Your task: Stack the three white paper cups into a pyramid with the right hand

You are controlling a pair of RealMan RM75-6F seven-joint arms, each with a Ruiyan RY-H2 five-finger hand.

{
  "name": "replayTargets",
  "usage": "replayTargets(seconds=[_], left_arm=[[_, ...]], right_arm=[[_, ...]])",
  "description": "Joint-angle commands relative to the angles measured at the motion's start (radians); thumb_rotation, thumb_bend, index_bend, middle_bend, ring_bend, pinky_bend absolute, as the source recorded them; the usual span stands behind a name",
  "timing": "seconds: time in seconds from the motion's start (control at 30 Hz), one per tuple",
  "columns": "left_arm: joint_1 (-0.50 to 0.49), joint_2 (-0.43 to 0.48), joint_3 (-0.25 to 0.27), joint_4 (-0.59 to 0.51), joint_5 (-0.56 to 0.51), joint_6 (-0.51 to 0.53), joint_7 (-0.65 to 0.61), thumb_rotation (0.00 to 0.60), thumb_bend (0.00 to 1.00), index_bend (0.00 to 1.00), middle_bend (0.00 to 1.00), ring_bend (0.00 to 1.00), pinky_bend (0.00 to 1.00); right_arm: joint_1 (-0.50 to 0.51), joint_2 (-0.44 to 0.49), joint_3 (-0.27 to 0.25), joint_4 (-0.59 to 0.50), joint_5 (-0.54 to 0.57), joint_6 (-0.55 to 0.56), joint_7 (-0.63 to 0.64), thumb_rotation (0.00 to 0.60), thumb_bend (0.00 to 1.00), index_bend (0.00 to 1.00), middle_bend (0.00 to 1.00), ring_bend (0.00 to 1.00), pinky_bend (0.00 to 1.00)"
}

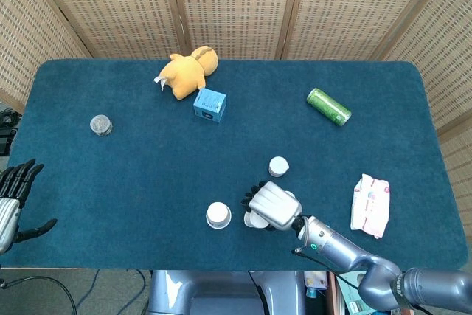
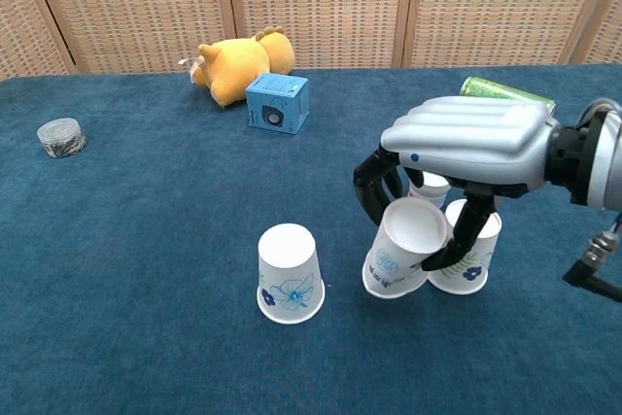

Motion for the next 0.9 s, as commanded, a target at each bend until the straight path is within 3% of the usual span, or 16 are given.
replayTargets(seconds=[0.03,0.57,0.9], left_arm=[[-0.001,0.000,0.002,-0.001,0.000,-0.004,0.004,0.600,0.18,0.00,0.00,0.00,0.00],[-0.005,0.008,0.005,-0.005,-0.008,-0.016,-0.001,0.600,0.18,0.00,0.00,0.00,0.00],[-0.006,0.018,0.007,-0.013,-0.014,-0.024,-0.012,0.600,0.18,0.00,0.00,0.00,0.00]], right_arm=[[0.010,-0.022,0.007,0.015,0.020,-0.017,-0.037,0.600,0.35,0.55,0.57,0.46,0.51],[0.047,-0.120,0.037,0.035,0.171,-0.073,-0.192,0.600,0.35,0.55,0.55,0.46,0.51],[0.065,-0.175,0.058,0.069,0.220,-0.066,-0.204,0.600,0.35,0.55,0.54,0.46,0.51]])
